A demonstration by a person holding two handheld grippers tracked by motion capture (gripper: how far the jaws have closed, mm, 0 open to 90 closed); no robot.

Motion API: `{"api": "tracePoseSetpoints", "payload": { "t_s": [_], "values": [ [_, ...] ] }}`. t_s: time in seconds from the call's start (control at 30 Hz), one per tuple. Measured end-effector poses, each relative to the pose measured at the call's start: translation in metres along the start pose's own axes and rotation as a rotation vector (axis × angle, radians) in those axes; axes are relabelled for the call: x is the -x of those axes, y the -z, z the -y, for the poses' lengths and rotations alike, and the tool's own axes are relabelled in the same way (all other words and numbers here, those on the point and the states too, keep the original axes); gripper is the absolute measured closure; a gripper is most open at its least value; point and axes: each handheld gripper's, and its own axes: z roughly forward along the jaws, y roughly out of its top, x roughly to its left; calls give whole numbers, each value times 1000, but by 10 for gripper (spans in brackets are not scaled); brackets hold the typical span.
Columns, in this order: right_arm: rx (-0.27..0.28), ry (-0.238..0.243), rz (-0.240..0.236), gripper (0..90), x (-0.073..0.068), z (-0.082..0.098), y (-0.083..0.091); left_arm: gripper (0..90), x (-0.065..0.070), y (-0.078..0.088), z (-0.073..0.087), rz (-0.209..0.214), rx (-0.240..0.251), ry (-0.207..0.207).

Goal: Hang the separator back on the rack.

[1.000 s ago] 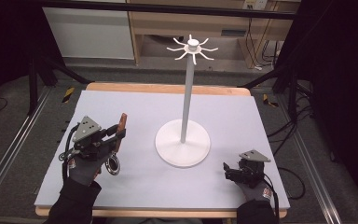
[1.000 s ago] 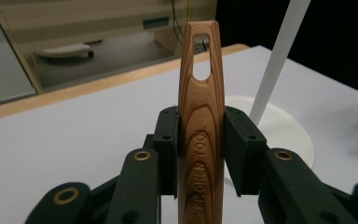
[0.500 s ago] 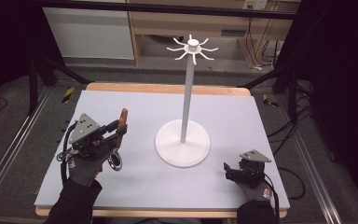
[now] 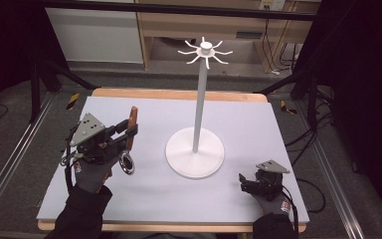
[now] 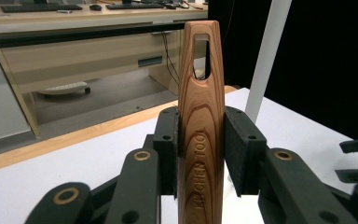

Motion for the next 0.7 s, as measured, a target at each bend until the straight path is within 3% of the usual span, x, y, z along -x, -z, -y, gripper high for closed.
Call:
{"api": "tracePoseSetpoints", "payload": {
  "t_s": [0.43, 0.7],
  "values": [
    [-8, 1, 2, 118, -1, 0, -1, 673, 7, -7, -17, 26, 35, 3],
    [-3, 6, 2, 118, -1, 0, -1, 673, 15, -12, -31, 38, 52, -16]
  ]
}}
